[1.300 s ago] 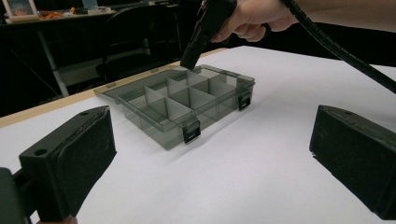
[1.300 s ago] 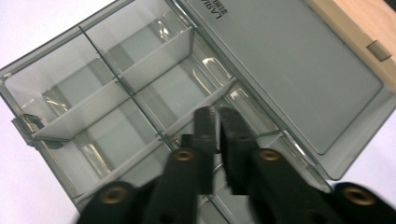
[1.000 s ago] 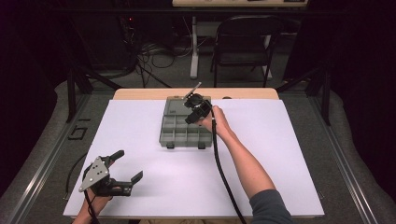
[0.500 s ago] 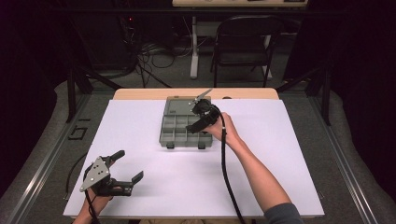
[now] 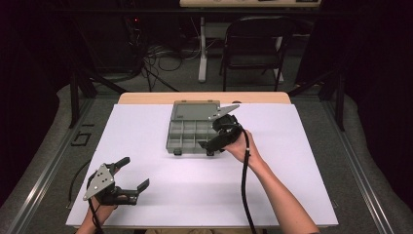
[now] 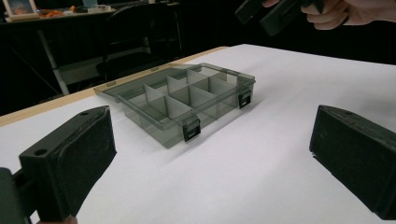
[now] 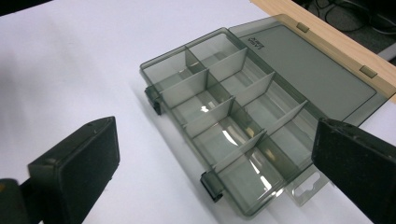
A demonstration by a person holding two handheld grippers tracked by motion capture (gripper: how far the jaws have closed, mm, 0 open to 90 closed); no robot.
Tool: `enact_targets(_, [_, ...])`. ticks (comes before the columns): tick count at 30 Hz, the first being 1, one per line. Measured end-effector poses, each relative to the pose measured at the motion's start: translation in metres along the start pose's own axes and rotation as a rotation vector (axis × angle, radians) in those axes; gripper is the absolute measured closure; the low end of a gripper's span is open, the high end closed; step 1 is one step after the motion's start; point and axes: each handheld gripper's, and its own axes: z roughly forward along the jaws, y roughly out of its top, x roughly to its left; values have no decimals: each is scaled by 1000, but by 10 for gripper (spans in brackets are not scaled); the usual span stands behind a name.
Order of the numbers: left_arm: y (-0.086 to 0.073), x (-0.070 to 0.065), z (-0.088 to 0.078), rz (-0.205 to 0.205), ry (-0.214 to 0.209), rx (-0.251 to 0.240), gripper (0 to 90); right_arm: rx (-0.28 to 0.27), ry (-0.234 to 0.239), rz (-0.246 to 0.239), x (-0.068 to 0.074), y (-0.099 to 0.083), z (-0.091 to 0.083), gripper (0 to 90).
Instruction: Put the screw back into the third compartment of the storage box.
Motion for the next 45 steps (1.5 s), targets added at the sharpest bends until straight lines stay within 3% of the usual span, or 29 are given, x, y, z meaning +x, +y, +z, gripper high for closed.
enact_targets(3, [0,-1,1,4,-1,-1,0,-32,-6,-30,5,-9,-11,14])
enact_targets(12, [0,0,1,5,-3,2,0,-142,-6,-58,17,-41,-35,0])
enact_targets(22, [0,-1,2,3,-3,3,0,-258,-43,-97,30,-72,-60,0])
enact_targets(32, [0,-1,1,6,-7,3,0,-288,-33,-114,36,-102,-73,0])
enact_targets(45, [0,-1,0,16,-16,3,0,-349,-59,-140,46,-130,-91,0])
